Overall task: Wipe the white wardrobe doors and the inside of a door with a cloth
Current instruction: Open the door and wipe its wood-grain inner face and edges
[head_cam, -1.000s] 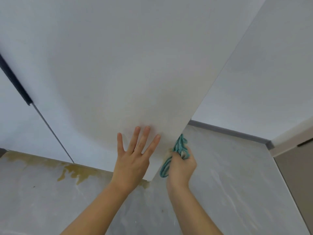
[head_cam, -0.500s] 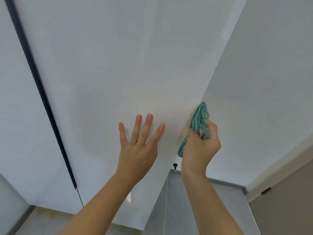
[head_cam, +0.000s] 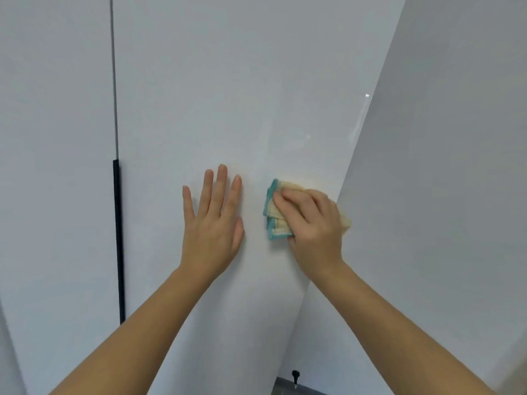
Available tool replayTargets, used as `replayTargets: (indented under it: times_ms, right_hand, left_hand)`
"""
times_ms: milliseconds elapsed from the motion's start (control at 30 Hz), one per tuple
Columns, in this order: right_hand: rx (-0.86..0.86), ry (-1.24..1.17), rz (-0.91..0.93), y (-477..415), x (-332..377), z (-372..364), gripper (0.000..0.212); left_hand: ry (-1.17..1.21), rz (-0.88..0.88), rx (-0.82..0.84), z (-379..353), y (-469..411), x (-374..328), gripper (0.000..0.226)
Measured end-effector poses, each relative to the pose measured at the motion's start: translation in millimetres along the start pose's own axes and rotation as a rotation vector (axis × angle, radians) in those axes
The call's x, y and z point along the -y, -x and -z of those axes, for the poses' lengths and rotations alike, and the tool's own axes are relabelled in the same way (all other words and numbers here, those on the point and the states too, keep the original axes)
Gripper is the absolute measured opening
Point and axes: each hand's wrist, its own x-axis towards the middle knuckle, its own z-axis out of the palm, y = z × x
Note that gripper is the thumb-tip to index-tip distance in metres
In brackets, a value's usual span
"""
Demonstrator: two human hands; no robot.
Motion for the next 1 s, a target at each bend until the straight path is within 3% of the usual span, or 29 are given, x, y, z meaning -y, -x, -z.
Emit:
replayTargets:
  times_ms: [167, 300, 400, 600, 767, 900, 1000]
  right_hand:
    - [0.222, -0.013, 0.482, 46.9, 5.5, -2.3, 0.014]
    - [0.313, -0.018, 0.758, 37.2, -0.5, -8.4, 0.019]
    - [0.220, 0.038, 0.724, -12.6, -3.2, -14.5, 0.022]
    - [0.055, 0.274, 0.430, -147.2, -7.9, -33.6, 0.023]
    - [0.027, 0.210, 0.463, -115.3, 38.3, -65.8, 0.021]
    - [0.238, 0.108, 0.623, -50.1, 80.3, -87.7, 0.018]
    - [0.583, 0.029, 0.648, -16.1, 122.6, -91.5, 0.019]
  left_hand:
    - [0.052, 0.064, 0.032, -13.7, 7.6, 6.9, 0.066]
    - [0.058, 0.093, 0.075, -16.7, 18.7, 9.1, 0.063]
    - [0.029, 0.079, 0.109, -11.8, 15.3, 14.6, 0.064]
    - [-0.055, 0.119, 0.144, 7.6, -3.8, 44.6, 0.064]
    - [-0.085, 0.196, 0.199, 23.1, 4.6, 80.6, 0.064]
    - [-0.083, 0.235, 0.294, 44.1, 31.4, 117.3, 0.065]
    - [-0.021, 0.281, 0.369, 69.8, 58.7, 149.2, 0.057]
